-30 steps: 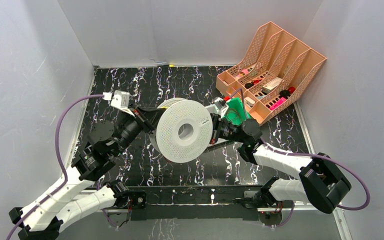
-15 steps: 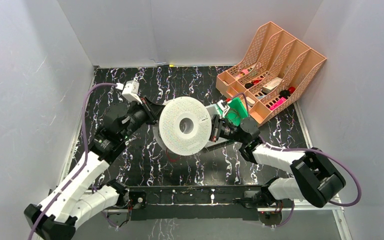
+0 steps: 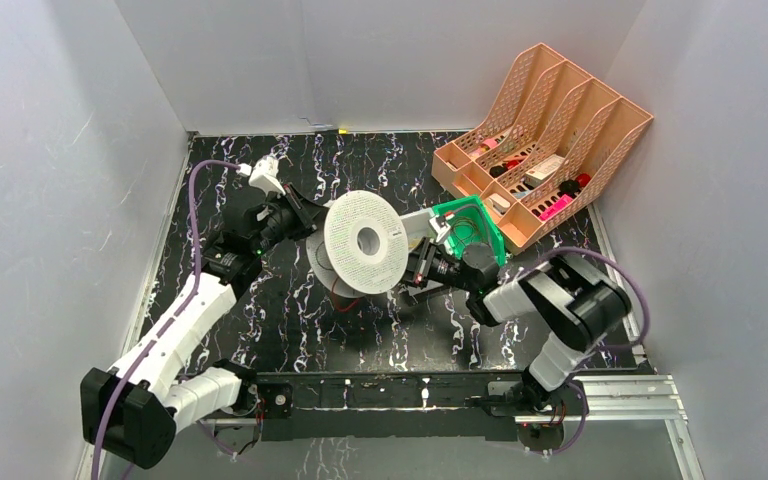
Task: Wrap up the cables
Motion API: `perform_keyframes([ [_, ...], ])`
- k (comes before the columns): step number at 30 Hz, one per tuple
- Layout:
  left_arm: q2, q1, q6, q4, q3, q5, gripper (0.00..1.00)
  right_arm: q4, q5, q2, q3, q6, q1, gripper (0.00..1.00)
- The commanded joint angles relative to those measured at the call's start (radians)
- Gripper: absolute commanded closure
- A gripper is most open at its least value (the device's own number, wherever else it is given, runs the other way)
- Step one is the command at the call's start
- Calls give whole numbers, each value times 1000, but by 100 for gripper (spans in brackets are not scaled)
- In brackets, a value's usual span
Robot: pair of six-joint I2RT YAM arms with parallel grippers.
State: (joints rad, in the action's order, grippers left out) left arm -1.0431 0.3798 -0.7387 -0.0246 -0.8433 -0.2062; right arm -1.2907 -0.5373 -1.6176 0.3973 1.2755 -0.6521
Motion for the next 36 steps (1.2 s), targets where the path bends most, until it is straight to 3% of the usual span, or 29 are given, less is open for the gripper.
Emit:
perform_keyframes([
  [1,-8,-22,-17,-51,7,23,100,-393,-60,-109,72,124,-17,100],
  [12,-40,-51,-22,-80,44,54,100,-429,-32,-257,160,174,-35,97],
  [36,-125,-115,-51,-129,42,111,100,-398,20,-293,191,179,-83,80],
])
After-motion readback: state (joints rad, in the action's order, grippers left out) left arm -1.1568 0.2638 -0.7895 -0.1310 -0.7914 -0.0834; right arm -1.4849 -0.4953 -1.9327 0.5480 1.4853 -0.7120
